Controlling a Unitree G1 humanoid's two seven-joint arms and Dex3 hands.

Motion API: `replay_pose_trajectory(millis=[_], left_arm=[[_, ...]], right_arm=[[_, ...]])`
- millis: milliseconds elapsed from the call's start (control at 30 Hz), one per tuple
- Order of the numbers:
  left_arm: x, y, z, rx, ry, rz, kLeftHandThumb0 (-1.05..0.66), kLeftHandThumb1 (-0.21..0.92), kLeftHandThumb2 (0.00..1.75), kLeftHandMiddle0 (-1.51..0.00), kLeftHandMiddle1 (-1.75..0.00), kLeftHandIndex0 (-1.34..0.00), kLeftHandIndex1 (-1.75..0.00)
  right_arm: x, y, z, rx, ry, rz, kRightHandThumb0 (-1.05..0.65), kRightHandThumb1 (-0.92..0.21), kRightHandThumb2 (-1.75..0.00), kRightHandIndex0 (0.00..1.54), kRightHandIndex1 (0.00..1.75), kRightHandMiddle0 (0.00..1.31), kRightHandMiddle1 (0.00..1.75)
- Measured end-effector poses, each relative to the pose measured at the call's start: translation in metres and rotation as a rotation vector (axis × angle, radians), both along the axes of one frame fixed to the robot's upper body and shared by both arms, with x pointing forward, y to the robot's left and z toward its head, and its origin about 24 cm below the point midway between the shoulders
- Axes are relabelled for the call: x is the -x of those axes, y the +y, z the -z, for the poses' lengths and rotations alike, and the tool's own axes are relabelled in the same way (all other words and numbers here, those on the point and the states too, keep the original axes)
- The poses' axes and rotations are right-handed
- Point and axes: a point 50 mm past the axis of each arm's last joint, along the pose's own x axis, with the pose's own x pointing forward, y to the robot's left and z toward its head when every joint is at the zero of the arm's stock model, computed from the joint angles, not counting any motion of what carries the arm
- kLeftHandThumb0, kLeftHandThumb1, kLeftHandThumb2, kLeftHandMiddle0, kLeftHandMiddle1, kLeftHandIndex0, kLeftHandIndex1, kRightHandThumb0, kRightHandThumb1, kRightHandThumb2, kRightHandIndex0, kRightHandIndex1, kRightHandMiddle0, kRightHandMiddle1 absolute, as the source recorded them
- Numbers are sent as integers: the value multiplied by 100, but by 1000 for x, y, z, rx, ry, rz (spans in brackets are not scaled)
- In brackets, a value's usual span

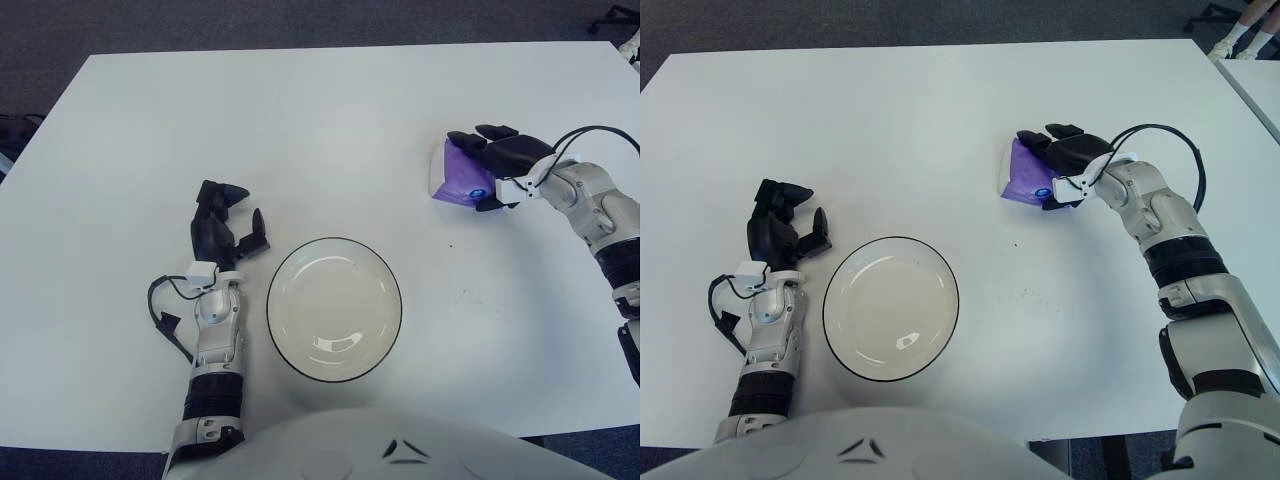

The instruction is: Put the tissue paper into the plate.

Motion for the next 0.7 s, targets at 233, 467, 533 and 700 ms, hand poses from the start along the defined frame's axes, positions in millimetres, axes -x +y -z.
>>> replay_pose_trajectory(millis=[233, 467, 533, 700], left_arm=[[1, 0, 0, 0, 2, -3, 0, 31, 124, -68, -145, -50, -175], [2, 1, 2, -2, 9, -15, 0, 33, 121, -65, -144, -50, -175], [3, 1, 2, -2, 12, -18, 0, 33, 121, -65, -144, -50, -175], [3, 1, 3, -1, 14, -20, 0, 33, 120, -67, -143, -49, -175]], right_arm=[[-4, 9, 6, 4, 8, -9, -105, -55, -57, 0, 0, 0, 0], [-9, 13, 16, -15, 8, 15, -105, -55, -55, 0, 0, 0, 0], [-10, 13, 18, -7, 12, 18, -105, -54, -55, 0, 0, 0, 0], [-13, 14, 21, 8, 21, 23, -91, -43, -73, 0, 0, 0, 0]])
